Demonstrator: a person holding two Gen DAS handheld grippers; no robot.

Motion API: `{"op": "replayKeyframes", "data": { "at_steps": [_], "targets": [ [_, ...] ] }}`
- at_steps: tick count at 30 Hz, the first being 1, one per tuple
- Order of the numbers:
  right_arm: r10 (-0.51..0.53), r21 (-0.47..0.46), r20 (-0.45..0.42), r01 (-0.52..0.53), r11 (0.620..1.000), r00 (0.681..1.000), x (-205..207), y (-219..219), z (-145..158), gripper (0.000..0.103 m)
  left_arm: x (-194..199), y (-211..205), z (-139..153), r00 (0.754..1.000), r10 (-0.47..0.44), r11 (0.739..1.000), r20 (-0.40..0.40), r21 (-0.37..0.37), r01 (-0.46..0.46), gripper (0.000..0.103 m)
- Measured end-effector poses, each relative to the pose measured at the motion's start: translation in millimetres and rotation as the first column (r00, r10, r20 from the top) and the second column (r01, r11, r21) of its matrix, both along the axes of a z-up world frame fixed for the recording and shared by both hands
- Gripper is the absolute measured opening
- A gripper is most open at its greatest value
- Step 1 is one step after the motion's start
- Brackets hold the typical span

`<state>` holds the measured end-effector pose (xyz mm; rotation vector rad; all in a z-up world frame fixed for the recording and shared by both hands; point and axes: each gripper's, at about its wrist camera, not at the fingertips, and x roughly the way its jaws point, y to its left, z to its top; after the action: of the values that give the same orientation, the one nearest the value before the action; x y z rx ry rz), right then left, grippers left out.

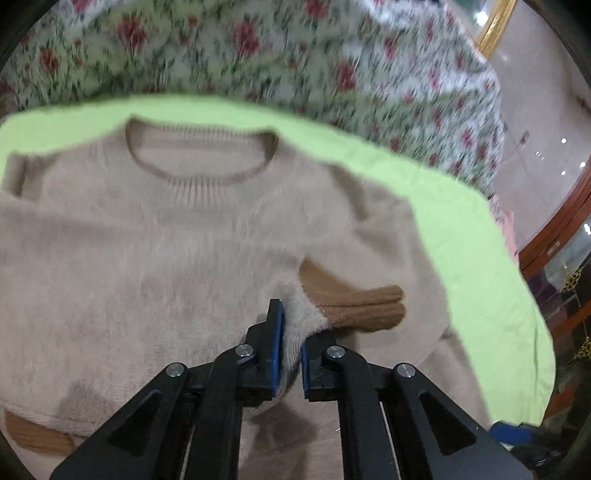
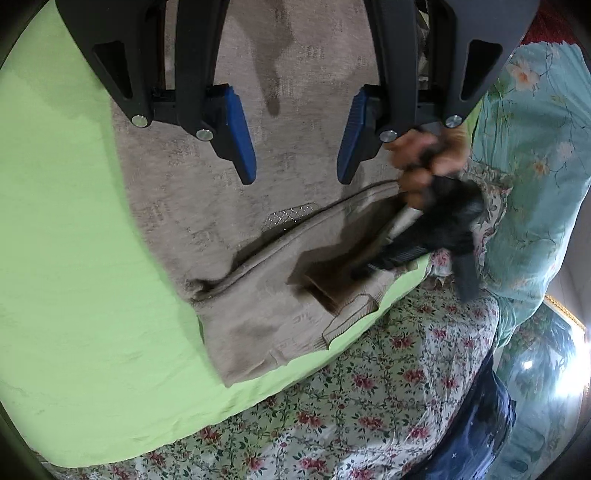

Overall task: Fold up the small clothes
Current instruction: 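Fold the held sleeve across the body with the left gripper and release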

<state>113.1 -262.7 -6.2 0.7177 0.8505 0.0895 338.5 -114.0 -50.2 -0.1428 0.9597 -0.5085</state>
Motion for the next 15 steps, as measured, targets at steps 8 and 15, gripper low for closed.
{"op": "replayKeyframes", "data": {
  "at_steps": [8, 15],
  "targets": [
    [0.017, 0.091, -0.015, -0.015, 0.996, 1.000, 42.9, 16.7, -12.6, 0.047, -50.5, 72.6, 12.3, 0.999, 0.038, 0.999, 0.018, -0.024, -0.037, 0.050],
    [0.005, 0.129, -0.047, 0.001, 0.992, 0.999, 102.0, 42.0, -32.9, 0.050, -80.7, 194.8, 13.5, 0.942, 0.326, 0.939, 0.077, 0.087, -0.332, 0.050]
  ]
}}
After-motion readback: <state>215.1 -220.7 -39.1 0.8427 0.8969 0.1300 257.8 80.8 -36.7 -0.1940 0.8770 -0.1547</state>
